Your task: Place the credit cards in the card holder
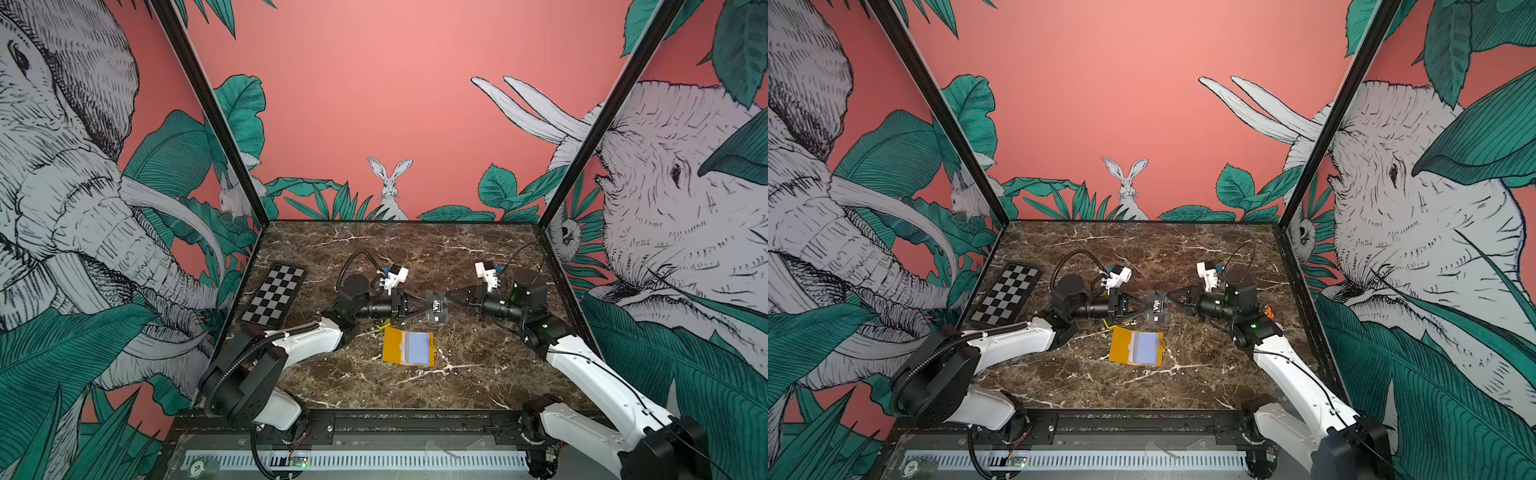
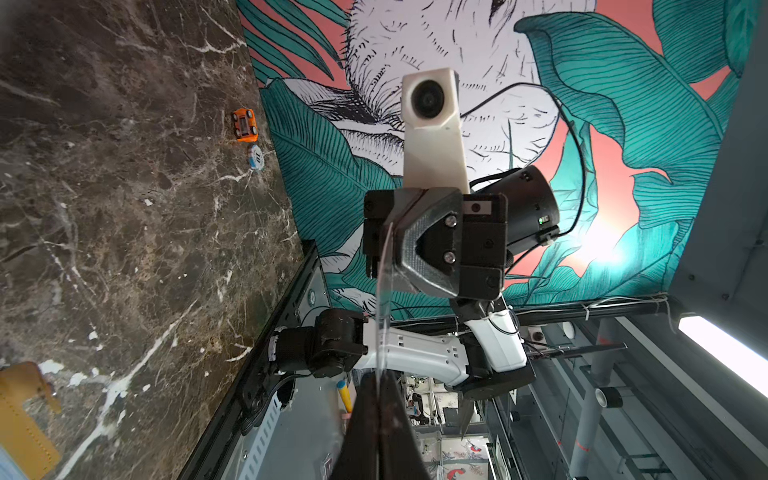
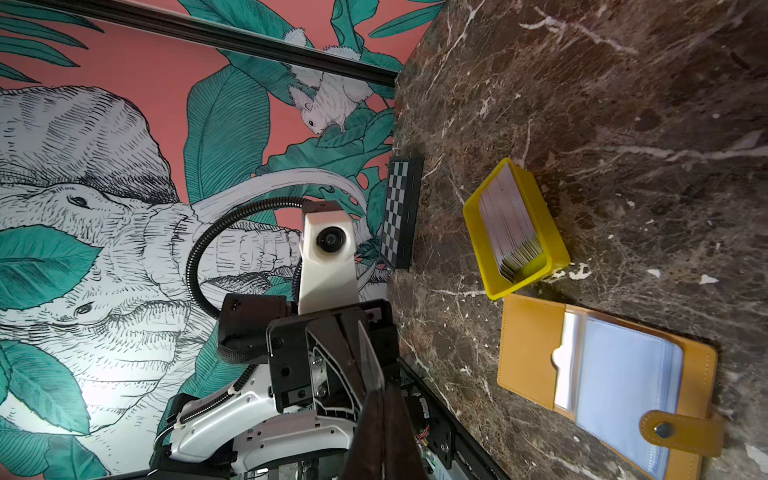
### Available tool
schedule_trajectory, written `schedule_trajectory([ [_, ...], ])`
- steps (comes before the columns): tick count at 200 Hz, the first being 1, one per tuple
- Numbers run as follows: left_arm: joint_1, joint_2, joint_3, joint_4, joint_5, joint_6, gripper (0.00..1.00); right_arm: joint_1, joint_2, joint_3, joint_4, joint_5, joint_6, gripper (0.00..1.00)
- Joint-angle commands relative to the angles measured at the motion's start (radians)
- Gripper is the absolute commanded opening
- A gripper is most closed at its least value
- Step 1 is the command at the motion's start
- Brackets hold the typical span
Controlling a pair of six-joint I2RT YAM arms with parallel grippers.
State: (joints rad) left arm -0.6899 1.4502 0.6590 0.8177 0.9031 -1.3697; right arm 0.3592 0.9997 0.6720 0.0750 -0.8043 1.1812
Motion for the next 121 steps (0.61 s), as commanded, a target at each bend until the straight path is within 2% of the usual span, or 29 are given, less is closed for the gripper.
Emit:
schedule_trajectory([
  [1,-0.001,-0.058,0.013,-0.145,-0.037,0.099,0.01,-0.003,-0.026,-0.011,-0.020,0.016,-0.045,0.05],
  [25,0.037,-0.070,-0.009,-0.178,-0.028,0.116,0.01,0.011,-0.062,-0.032,-0.075,0.059,-0.079,0.11],
  [55,0.115,-0.106,-0.041,-0.276,-0.007,0.173,0.01,0.072,-0.113,-0.052,-0.217,0.196,-0.160,0.14],
  [74,0.150,-0.134,-0.051,-0.374,0.000,0.233,0.01,0.148,-0.131,-0.057,-0.329,0.325,-0.225,0.16],
  [108,0.164,-0.172,-0.060,-0.528,-0.005,0.350,0.01,0.297,-0.094,-0.085,-0.386,0.505,-0.232,0.18],
  [121,0.164,-0.204,-0.070,-0.606,-0.049,0.410,0.02,0.355,-0.067,-0.085,-0.417,0.589,-0.239,0.19],
])
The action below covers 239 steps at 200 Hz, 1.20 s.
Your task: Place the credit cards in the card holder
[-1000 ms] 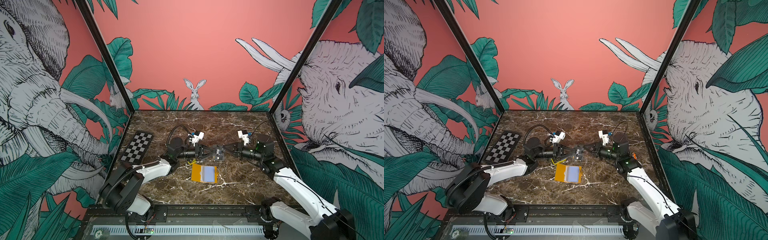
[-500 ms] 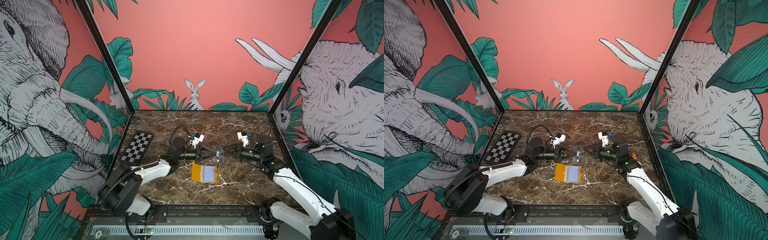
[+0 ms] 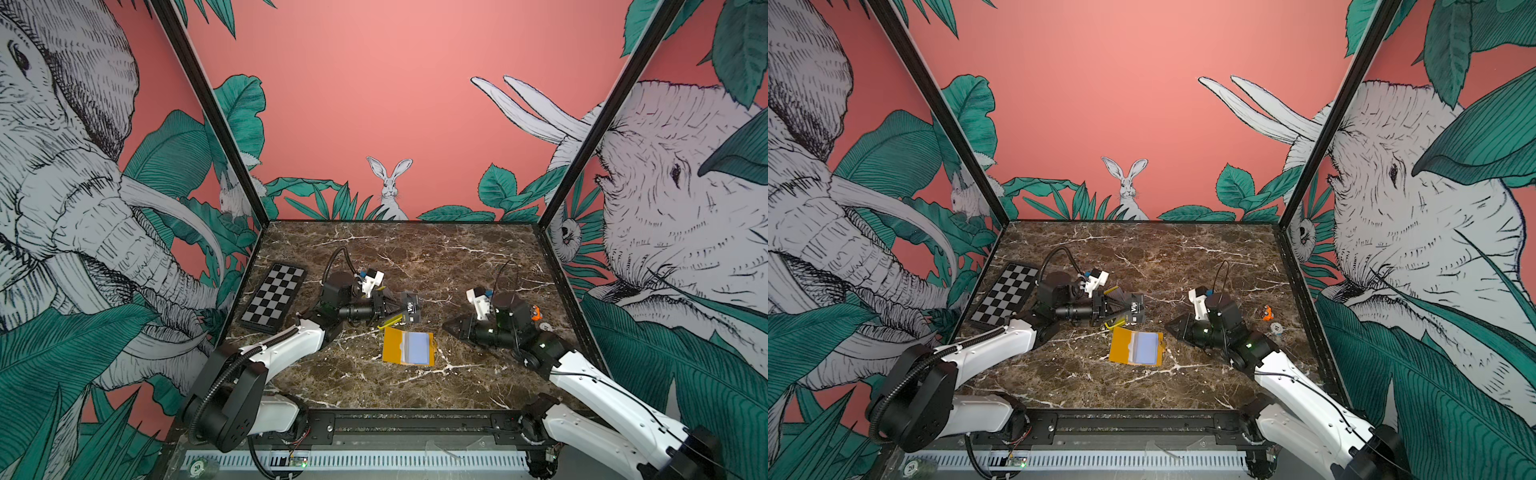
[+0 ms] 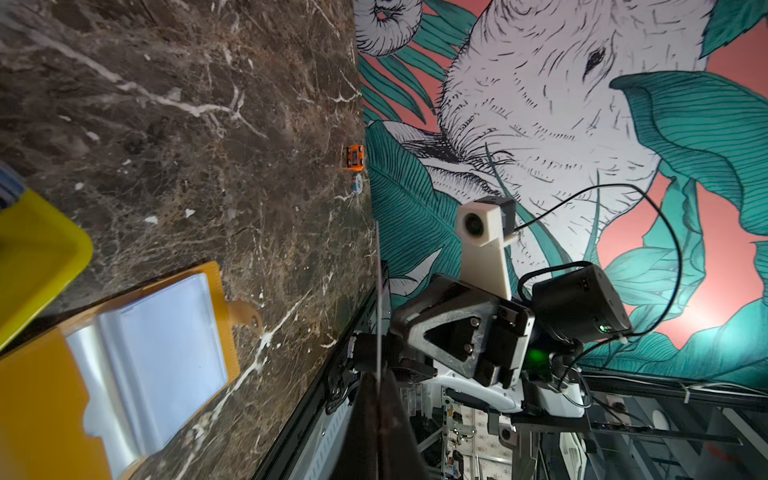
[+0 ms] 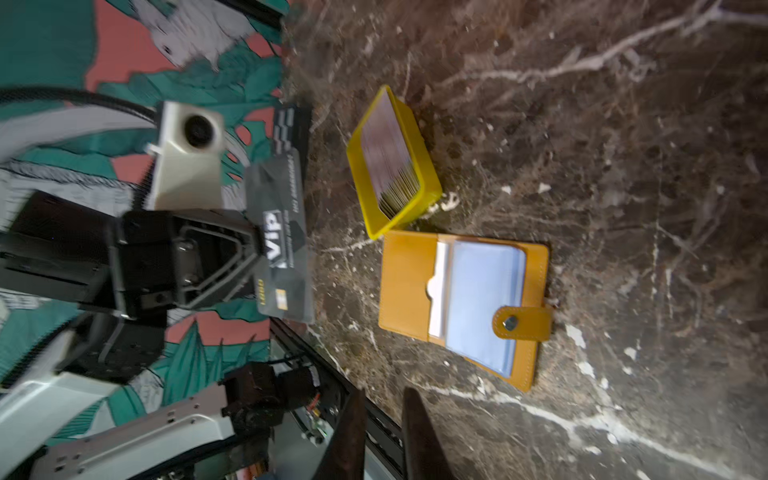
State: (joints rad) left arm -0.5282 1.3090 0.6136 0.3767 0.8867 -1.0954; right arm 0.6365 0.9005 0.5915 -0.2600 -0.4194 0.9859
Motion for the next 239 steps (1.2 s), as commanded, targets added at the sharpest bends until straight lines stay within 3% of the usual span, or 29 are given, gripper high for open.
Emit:
schedule_trajectory([
  [1,0.002,-0.065,-0.024,-0.168,-0.036,0.142,0.02,0.079,0.034,-0.004,-0.084,0.210,-0.044,0.19],
  [38,0.002,-0.123,-0.071,-0.255,-0.091,0.198,0.02,0.175,0.143,-0.006,-0.091,0.331,-0.062,0.28],
  [101,0.002,-0.156,-0.115,-0.251,-0.142,0.198,0.02,0.239,0.373,0.076,-0.059,0.382,-0.119,0.51],
  [118,0.003,-0.159,-0.113,-0.253,-0.140,0.200,0.02,0.245,0.413,0.093,-0.030,0.388,-0.131,0.53],
  [169,0.002,-0.160,-0.116,-0.261,-0.146,0.206,0.02,0.250,0.512,0.148,-0.065,0.447,-0.144,0.52],
  [239,-0.004,-0.151,-0.127,-0.235,-0.145,0.193,0.02,0.250,0.579,0.158,-0.074,0.522,-0.162,0.31],
])
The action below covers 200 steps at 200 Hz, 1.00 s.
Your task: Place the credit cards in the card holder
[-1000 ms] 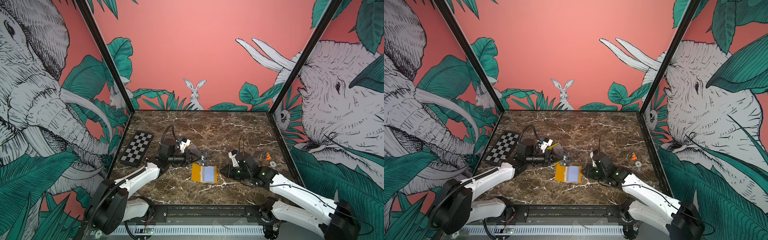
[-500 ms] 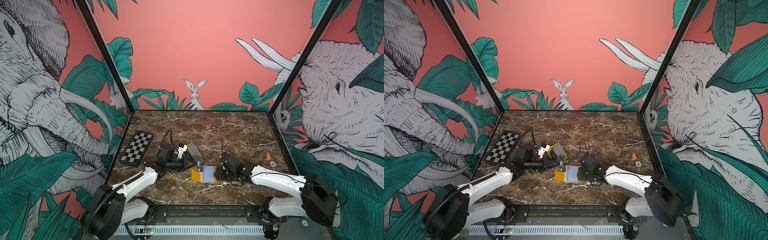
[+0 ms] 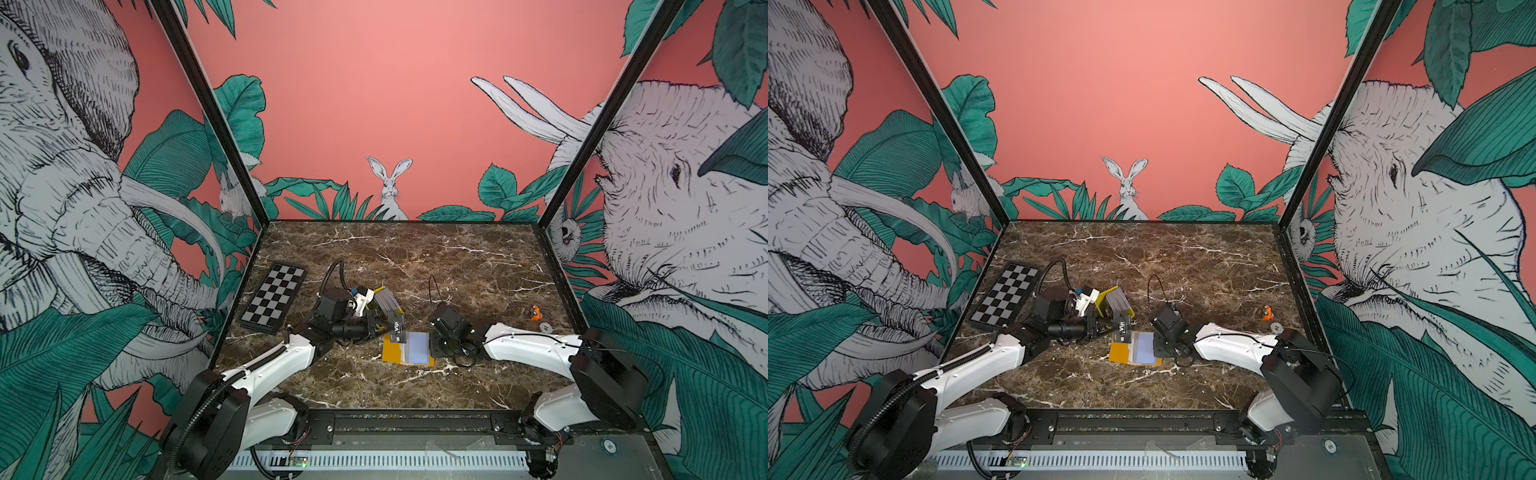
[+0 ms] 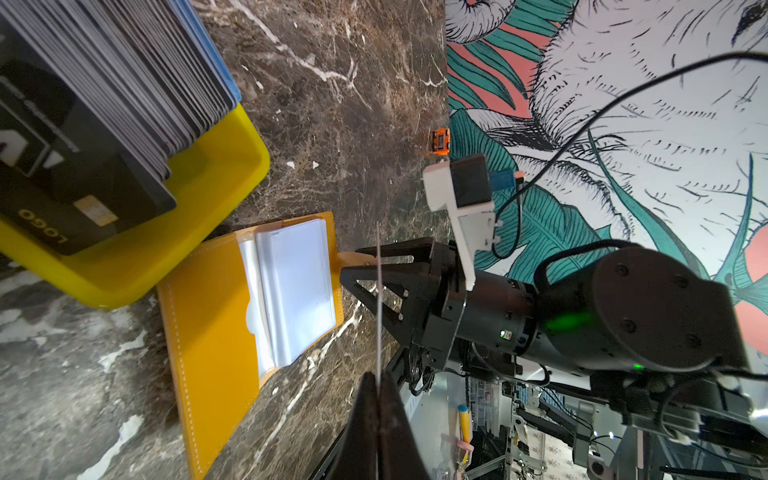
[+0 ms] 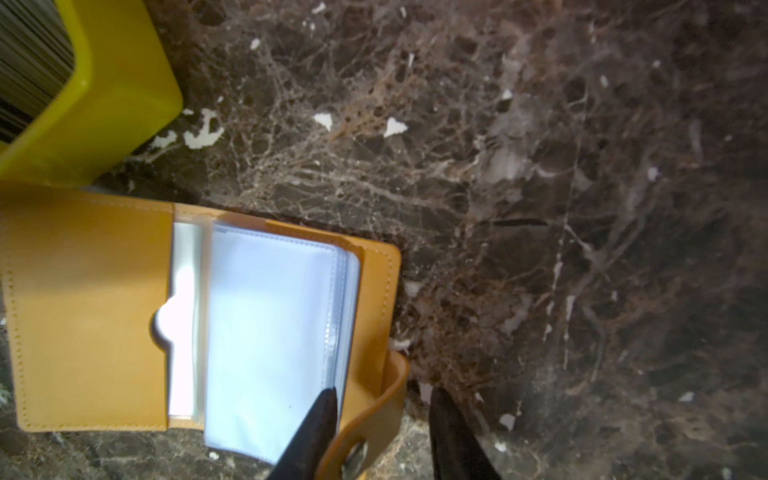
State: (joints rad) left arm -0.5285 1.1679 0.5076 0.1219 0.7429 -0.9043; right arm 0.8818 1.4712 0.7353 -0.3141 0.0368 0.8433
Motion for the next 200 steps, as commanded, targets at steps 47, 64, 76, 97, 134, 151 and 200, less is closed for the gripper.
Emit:
schedule_trajectory([
  [47,-0.045,0.003,-0.023,0.022,-0.031,0.010,0.02,0.003,0.001,0.005,-0.043,0.104,-0.064,0.07],
  [64,-0.073,0.014,-0.021,0.022,-0.057,0.008,0.02,-0.001,-0.001,0.011,-0.069,0.124,-0.086,0.05],
  [76,-0.092,0.027,-0.022,0.029,-0.078,0.003,0.02,-0.008,-0.002,0.014,-0.089,0.144,-0.105,0.05],
  [97,-0.122,0.057,-0.036,0.086,-0.112,-0.037,0.02,-0.019,-0.010,0.018,-0.104,0.163,-0.128,0.05],
  [134,-0.155,0.124,-0.059,0.176,-0.170,-0.095,0.02,-0.033,-0.021,0.013,-0.090,0.158,-0.142,0.14],
  [151,-0.166,0.145,-0.058,0.179,-0.185,-0.094,0.02,-0.033,-0.035,0.012,-0.086,0.143,-0.146,0.21],
  [200,-0.166,0.164,-0.058,0.199,-0.212,-0.086,0.00,-0.025,-0.195,-0.053,-0.063,0.065,-0.096,0.26],
])
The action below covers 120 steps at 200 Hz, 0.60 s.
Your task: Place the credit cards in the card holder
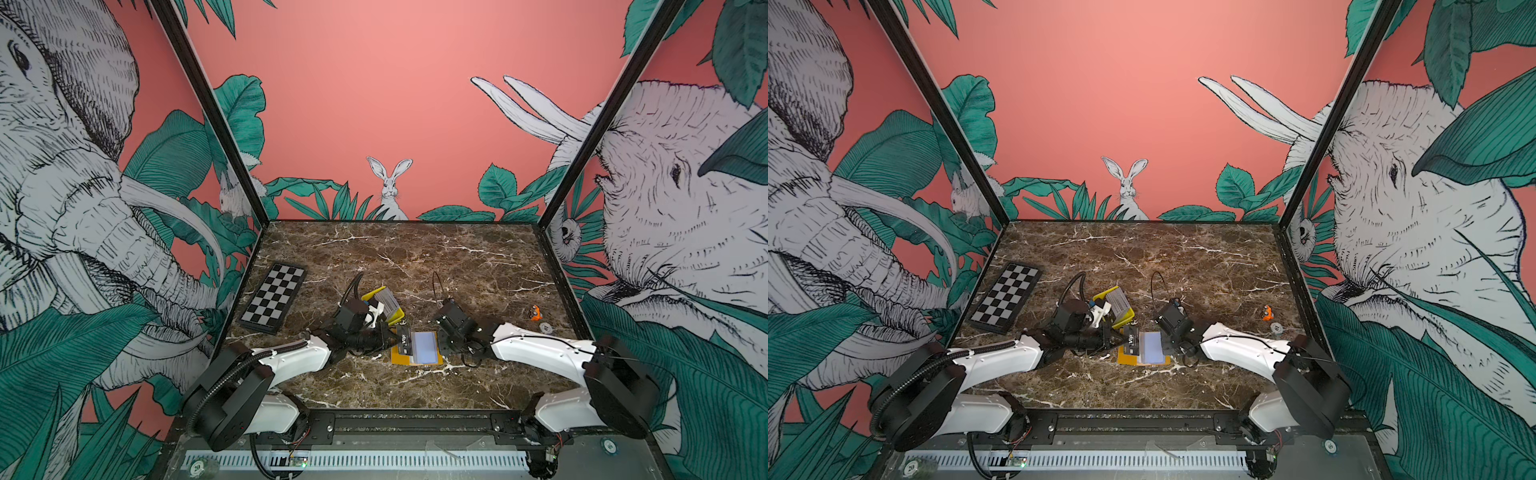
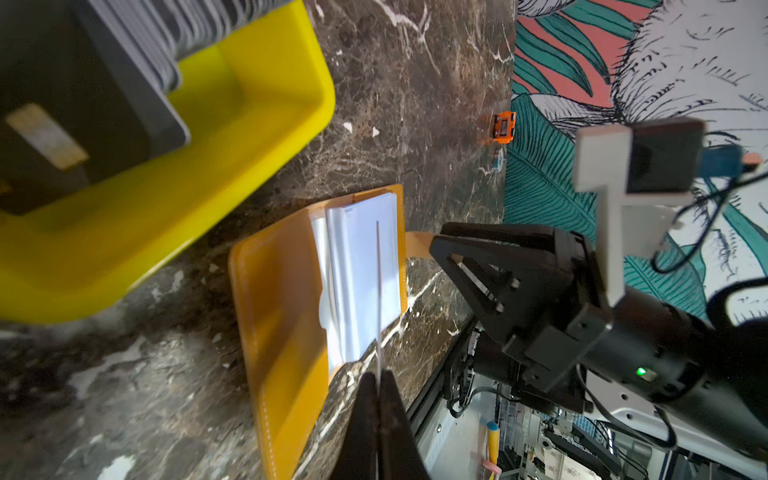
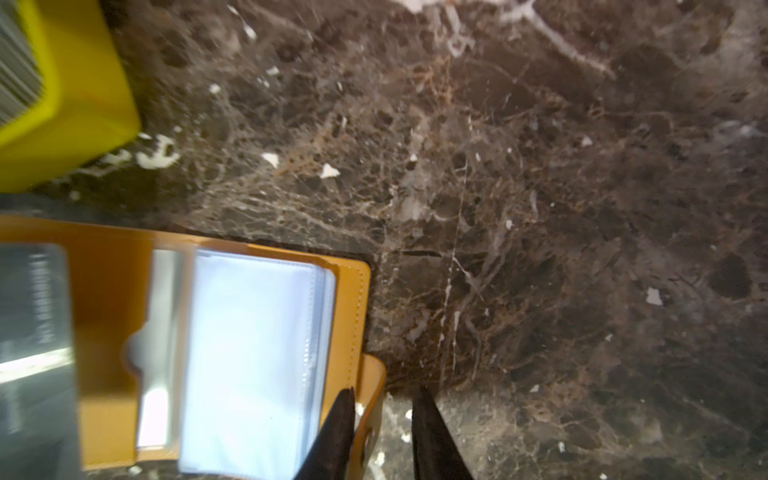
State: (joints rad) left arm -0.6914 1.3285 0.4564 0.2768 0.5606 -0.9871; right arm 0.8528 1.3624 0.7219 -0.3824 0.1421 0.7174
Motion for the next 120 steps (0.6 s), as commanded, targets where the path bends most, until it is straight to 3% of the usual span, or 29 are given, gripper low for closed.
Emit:
schedule_trajectory([
  [1,-0.003,0.005,-0.007,0.044,-0.029,-0.003,0.00,0.003,-0.089,-0.042,0.007,-0.043,0.030,0.26],
  [52,-0.002,0.067,-0.002,0.127,-0.001,-0.005,0.00,0.027,-0.200,-0.113,0.069,-0.146,0.065,0.20],
  [83,-0.003,0.085,0.001,0.137,0.006,0.024,0.00,0.035,-0.157,-0.113,0.092,-0.162,0.072,0.13],
  [120,-0.003,0.100,0.011,0.124,0.024,0.065,0.00,0.038,-0.070,-0.096,0.111,-0.156,0.089,0.12],
])
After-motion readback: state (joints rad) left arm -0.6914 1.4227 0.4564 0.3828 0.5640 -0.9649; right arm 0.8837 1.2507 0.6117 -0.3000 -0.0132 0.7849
